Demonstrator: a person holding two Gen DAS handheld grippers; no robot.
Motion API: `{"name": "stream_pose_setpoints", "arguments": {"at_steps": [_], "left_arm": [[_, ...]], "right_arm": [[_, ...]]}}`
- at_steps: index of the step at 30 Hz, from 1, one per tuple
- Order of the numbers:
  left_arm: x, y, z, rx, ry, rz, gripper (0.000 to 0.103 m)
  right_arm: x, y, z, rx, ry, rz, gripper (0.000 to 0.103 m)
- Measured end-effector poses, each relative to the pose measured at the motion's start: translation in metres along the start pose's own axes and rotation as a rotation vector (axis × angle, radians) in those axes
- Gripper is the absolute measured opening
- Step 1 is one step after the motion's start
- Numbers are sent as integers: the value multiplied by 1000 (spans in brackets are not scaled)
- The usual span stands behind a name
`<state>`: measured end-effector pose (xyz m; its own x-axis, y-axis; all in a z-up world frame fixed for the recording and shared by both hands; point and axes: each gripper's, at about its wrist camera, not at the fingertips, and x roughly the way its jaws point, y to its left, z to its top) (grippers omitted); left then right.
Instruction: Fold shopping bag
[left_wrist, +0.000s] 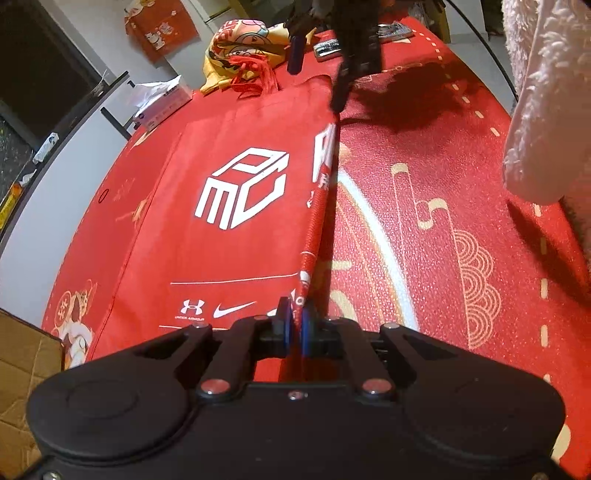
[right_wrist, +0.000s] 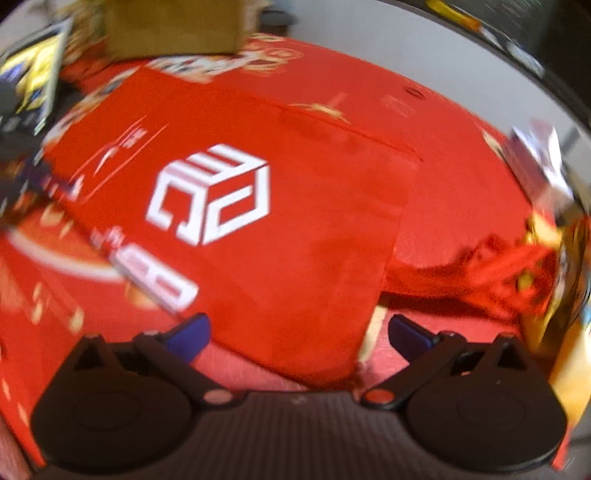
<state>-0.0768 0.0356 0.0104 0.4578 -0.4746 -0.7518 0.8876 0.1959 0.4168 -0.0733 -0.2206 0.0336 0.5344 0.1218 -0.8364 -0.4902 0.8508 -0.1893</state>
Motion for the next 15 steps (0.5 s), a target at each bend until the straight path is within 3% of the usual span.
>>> {"name": "stream_pose_setpoints", "arguments": {"at_steps": [5, 10, 15], "left_arm": [[-2, -1, -3, -7, -14, 8, 5], [-2, 0, -3, -68, -22, 1, 6], [-2, 2, -5, -126, -28, -3, 6]], "right_arm": [[-14, 22, -9, -302, 5, -33, 102], [-11, 37, -20, -547, -4, -120, 102], [-8, 49, -21, -711, -69, -195, 102]]}}
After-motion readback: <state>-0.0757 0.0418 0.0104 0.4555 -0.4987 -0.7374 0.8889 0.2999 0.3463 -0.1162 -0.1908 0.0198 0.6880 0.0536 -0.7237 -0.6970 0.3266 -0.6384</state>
